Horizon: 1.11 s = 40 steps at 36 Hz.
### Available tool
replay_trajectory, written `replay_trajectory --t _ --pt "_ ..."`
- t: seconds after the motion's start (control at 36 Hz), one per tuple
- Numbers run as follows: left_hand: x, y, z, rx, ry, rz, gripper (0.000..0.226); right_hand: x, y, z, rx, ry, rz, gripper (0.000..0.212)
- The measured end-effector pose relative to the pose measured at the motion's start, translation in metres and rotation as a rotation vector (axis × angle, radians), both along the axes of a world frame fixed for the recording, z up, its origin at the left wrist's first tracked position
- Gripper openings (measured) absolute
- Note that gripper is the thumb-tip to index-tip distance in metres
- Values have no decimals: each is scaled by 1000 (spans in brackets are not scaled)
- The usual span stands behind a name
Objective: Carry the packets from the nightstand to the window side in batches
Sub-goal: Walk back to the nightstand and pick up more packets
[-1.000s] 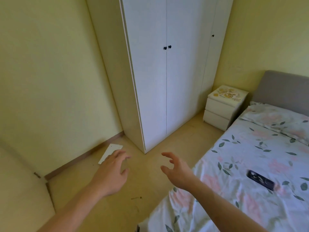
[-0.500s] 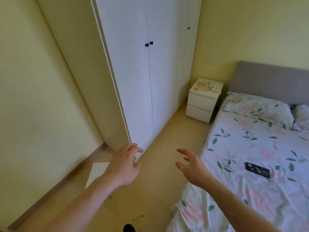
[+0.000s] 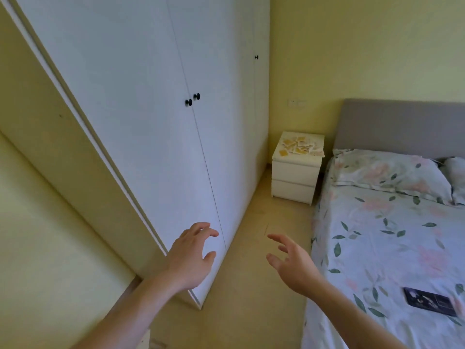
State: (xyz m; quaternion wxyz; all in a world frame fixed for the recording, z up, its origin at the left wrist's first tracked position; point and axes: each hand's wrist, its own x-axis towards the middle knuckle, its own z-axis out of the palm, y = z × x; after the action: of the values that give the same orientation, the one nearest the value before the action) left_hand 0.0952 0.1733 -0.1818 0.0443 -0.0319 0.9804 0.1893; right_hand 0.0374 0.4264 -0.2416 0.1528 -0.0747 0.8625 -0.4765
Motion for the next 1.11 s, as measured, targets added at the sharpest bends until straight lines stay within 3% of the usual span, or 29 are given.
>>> replay_trajectory --t 0.22,0.61,0.92,1.11 --pt "-143 -28 6 56 25 -75 40 -126 -17 28 52 45 -80 49" --pt "-399 -49 -18 182 -2 -253 38 -323 -37 21 95 17 -288 50" --pt "-593 35 -29 168 -50 -468 39 -448 21 13 91 24 -493 44" --pt "-697 81 -47 157 -83 -447 40 -550 75 5 90 -17 -507 49"
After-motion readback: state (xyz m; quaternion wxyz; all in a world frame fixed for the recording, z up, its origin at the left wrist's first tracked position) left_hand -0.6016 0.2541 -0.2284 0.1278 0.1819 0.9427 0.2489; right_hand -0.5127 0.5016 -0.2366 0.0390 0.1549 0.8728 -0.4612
